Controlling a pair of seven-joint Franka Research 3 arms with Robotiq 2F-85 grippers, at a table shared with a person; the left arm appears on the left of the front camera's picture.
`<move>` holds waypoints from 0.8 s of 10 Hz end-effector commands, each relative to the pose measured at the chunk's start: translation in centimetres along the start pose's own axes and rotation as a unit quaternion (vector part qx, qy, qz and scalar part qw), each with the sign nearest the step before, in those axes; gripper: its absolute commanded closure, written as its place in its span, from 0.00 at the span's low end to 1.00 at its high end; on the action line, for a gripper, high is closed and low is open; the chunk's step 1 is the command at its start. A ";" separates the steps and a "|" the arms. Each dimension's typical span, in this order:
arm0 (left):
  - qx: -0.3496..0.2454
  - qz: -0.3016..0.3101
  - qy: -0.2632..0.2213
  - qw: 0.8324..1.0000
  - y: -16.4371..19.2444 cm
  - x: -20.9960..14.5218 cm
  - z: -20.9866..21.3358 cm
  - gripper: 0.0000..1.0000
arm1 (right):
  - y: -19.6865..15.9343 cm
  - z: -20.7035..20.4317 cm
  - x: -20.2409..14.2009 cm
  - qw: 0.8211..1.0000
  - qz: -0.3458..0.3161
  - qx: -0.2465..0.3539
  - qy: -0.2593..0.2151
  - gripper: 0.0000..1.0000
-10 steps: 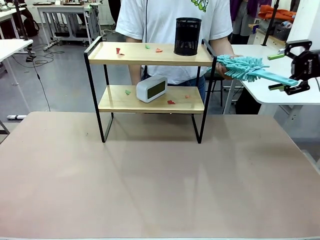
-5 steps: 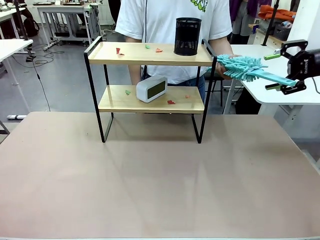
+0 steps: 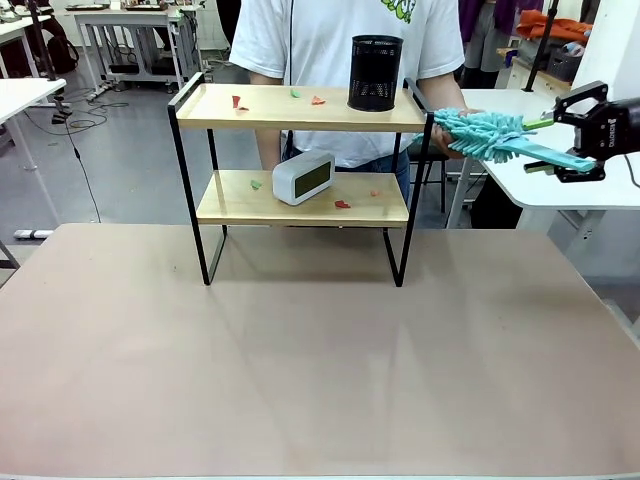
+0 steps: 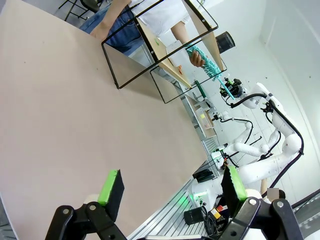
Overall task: Clean the shelf.
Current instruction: Pick up the Duster from the human.
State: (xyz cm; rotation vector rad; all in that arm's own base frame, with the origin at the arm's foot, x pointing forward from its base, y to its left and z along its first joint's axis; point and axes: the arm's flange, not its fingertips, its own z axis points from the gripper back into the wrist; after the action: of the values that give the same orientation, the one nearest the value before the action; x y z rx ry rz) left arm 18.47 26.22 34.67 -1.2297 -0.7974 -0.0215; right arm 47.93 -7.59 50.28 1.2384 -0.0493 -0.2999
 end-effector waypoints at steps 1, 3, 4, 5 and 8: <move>-0.008 -0.014 -0.010 1.000 -0.1 0.0 0.0 0.00 | 0.6 -0.6 0.3 1.000 -0.009 0.010 -0.016 1.00; -0.008 -0.014 -0.010 1.000 -0.1 0.0 0.0 0.00 | 0.5 -0.6 0.5 1.000 -0.010 0.012 -0.016 0.96; -0.008 -0.014 -0.010 1.000 -0.1 0.0 0.0 0.00 | 0.5 -0.5 0.5 1.000 -0.010 0.011 -0.018 1.00; -0.008 -0.014 -0.010 1.000 -0.1 0.0 0.0 0.00 | 0.4 -0.4 0.6 1.000 -0.010 0.012 -0.022 1.00; -0.008 -0.014 -0.010 1.000 -0.1 0.0 0.0 0.00 | 0.1 -0.2 0.6 1.000 -0.011 0.014 -0.020 1.00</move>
State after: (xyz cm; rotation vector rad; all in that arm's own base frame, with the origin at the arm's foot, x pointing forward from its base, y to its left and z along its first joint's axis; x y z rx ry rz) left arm 18.47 26.21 34.67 -1.2298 -0.7975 -0.0217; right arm 48.13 -7.85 50.15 1.2370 -0.0627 -0.3146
